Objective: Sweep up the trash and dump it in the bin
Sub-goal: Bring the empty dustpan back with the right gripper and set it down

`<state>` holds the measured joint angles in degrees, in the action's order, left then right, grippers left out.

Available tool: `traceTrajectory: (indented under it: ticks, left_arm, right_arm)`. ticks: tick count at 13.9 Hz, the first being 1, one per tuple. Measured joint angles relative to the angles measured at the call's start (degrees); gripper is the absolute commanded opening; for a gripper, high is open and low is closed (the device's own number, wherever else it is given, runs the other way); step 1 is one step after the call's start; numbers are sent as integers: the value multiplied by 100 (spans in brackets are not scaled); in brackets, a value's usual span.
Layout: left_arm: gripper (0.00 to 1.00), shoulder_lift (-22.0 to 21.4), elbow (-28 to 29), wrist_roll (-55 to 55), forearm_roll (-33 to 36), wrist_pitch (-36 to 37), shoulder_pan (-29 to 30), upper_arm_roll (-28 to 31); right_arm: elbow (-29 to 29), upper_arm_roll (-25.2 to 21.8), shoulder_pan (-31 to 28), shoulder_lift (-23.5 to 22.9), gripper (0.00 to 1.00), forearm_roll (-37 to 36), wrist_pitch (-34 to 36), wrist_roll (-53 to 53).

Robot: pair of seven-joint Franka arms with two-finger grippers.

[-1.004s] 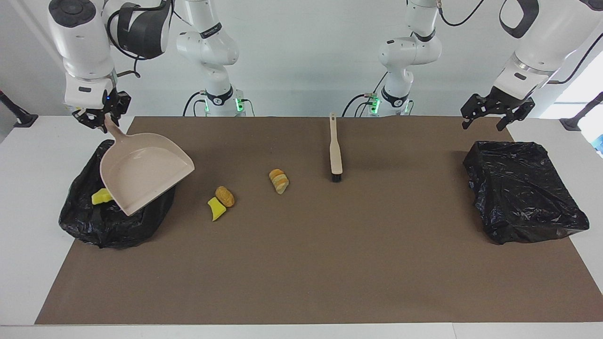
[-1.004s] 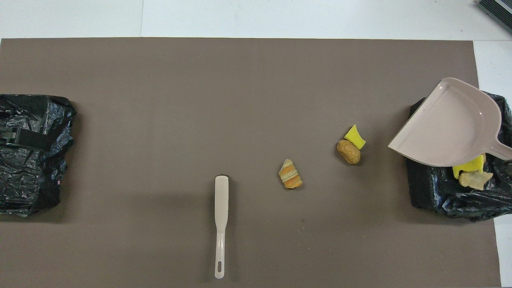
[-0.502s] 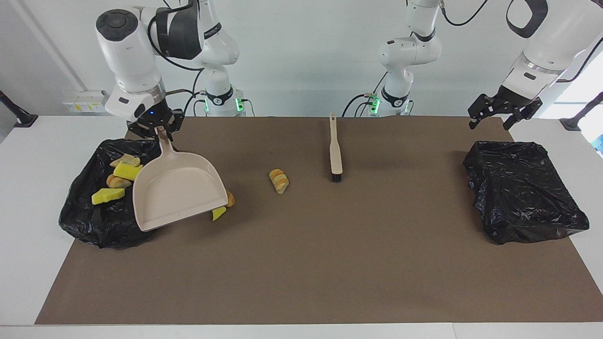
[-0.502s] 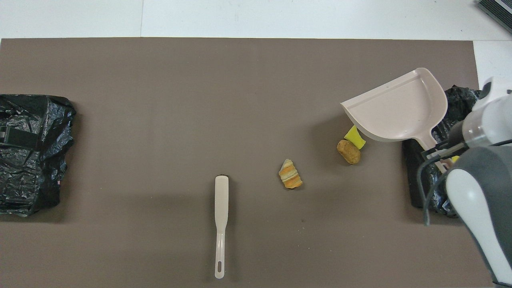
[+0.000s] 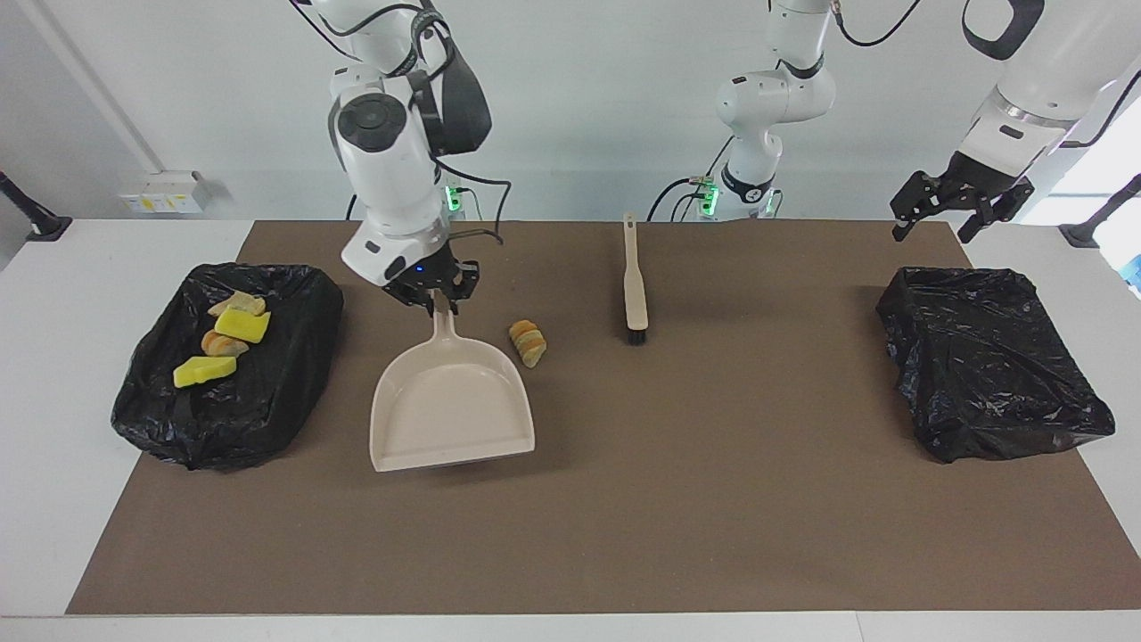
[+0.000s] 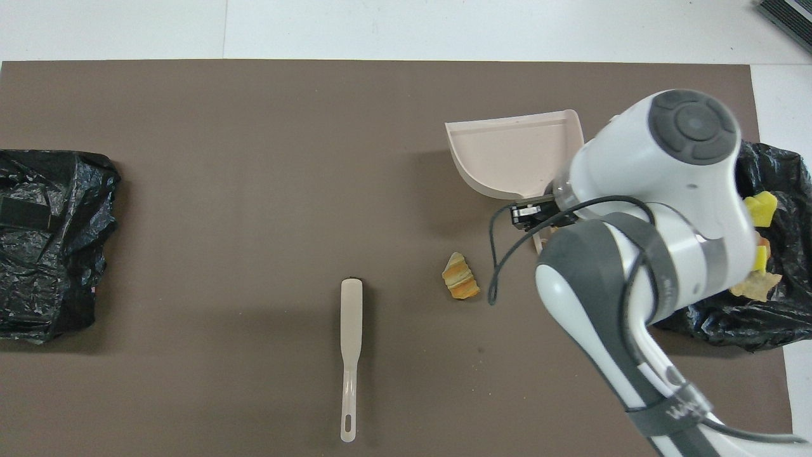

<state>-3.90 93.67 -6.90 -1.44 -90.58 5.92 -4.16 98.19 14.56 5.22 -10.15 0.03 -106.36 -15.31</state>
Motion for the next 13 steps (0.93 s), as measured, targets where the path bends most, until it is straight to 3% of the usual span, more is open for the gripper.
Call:
traceTrajectory:
  ticks: [7,11,12,13]
  left_arm:
    - [100,-70,44,-2,-13,345,-3,-86]
    - [100,-125,43,-7,-12,311,154,-17]
    - [100,-125,46,-31,-13,210,222,-9]
    - [100,-125,53,-36,-13,147,248,-10]
  right_arm:
    - [-960,-24,1243,-1435,0,-20,-1039,-1899]
    - [-1848,-61,1837,-2421,0,-365,-1269,-2706]
    - [-1993,-72,1872,-2571,46,-386,-1292,-2726]
    - [-2071,-82,1868,-2647,99,-402,-1292,-2726]
